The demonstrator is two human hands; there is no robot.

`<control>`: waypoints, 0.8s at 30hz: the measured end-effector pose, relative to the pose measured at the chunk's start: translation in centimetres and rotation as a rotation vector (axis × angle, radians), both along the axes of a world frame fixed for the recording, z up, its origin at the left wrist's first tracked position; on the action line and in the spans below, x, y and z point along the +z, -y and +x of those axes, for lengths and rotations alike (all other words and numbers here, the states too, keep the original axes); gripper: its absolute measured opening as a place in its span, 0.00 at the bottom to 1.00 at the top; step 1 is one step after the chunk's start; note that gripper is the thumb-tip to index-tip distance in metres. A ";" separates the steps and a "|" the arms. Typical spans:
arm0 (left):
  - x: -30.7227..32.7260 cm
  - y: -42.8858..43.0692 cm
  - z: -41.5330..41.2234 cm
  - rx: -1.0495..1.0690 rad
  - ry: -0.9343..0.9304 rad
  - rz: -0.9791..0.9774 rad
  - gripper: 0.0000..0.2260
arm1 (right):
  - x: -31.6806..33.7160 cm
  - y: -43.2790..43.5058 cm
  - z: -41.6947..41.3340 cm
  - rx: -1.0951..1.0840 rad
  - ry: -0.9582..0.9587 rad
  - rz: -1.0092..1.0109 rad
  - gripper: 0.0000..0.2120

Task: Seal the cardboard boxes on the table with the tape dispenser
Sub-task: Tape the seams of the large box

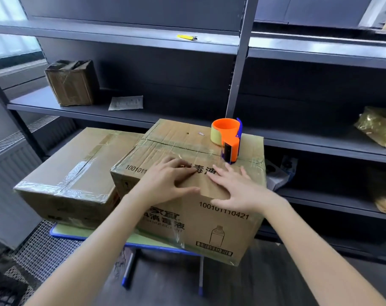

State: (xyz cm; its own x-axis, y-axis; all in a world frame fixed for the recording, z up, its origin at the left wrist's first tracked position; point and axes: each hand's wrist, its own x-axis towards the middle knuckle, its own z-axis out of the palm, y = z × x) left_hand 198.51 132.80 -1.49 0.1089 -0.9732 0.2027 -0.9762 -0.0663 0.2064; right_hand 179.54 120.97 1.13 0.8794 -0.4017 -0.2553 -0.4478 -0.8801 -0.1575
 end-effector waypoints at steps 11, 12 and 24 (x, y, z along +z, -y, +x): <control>-1.1 -1.0 5.0 0.301 0.041 0.126 0.38 | -3.4 0.2 2.5 -0.011 0.154 -0.279 0.44; -1.1 -1.1 4.4 0.326 0.066 0.122 0.38 | -3.3 1.3 2.1 0.023 0.163 -0.278 0.45; 1.8 -1.2 5.3 0.251 -0.042 0.074 0.19 | 0.3 5.5 1.9 -0.056 -0.054 0.116 0.33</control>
